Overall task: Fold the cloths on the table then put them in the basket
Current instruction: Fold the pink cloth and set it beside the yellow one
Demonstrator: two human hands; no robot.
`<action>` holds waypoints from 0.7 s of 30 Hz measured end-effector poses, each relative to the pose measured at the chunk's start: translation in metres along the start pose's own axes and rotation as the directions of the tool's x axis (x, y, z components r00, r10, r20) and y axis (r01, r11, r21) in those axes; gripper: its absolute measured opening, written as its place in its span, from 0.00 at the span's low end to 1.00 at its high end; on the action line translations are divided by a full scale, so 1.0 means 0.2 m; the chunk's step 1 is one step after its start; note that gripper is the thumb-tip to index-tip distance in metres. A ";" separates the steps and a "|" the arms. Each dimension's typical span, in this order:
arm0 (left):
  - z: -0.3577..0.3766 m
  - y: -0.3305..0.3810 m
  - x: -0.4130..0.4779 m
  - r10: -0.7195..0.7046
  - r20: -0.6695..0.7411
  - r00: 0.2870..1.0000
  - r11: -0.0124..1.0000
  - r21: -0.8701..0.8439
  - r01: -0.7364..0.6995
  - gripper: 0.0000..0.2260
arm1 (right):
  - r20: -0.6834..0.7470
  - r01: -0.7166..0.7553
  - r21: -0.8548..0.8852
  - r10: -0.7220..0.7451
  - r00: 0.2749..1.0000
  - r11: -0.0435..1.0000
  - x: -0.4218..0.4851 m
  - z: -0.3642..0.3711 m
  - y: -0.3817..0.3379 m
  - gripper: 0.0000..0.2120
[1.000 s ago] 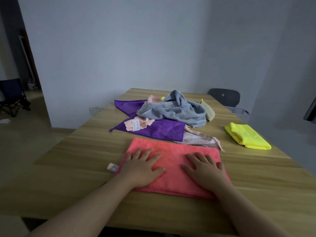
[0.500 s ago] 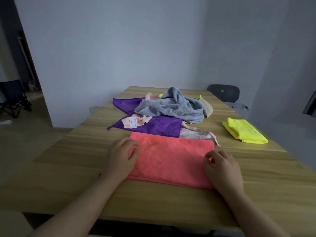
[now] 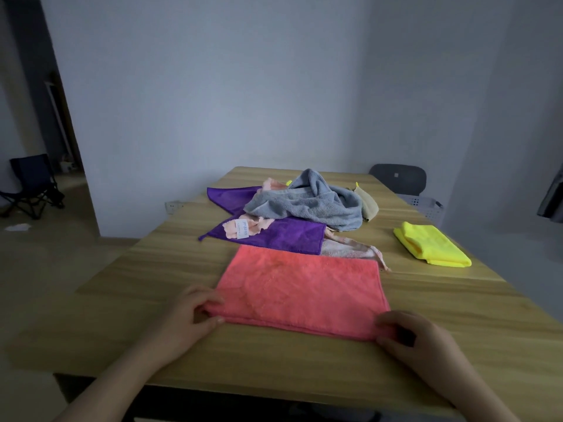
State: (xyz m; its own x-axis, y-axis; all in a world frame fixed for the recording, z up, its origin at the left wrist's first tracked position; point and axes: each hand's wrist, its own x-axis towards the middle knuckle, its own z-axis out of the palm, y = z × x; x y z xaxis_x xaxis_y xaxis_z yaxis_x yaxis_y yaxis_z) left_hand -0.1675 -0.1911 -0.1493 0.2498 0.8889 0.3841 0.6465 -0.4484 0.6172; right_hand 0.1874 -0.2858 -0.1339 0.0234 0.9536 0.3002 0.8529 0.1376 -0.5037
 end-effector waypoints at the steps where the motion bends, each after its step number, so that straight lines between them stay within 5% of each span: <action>1: -0.01 0.00 0.00 -0.006 -0.033 0.999 1.000 -0.015 0.006 0.17 | -0.015 0.009 -0.004 -0.009 1.000 1.000 0.00 0.00 0.00 0.17; 5: 0.00 0.02 -0.01 -0.011 -0.077 0.997 0.999 -0.034 0.008 0.19 | -0.045 0.017 -0.034 -0.019 0.999 0.999 -0.01 0.00 -0.01 0.13; 10: -0.01 0.05 -0.02 0.010 -0.157 0.988 0.992 -0.125 -0.030 0.20 | -0.052 -0.045 -0.037 0.043 0.998 0.998 -0.01 -0.01 -0.01 0.23; 13: -0.02 0.07 -0.01 -0.024 -0.086 0.996 0.979 -0.202 0.006 0.18 | -0.052 -0.088 0.003 0.088 0.995 0.996 0.00 0.00 0.00 0.23; 21: 0.00 0.05 -0.01 -0.035 -0.025 0.999 0.999 -0.025 0.035 0.14 | -0.089 -0.125 -0.002 0.125 0.988 0.992 0.00 0.00 -0.01 0.20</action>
State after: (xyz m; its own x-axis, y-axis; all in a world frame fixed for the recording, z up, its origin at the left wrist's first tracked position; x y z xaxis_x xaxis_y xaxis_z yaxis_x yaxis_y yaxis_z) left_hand -0.1610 -0.1972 -0.1440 0.2087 0.9016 0.3790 0.6368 -0.4194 0.6470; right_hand 0.1850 -0.2870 -0.1325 0.1758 0.9357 0.3058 0.8443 0.0164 -0.5356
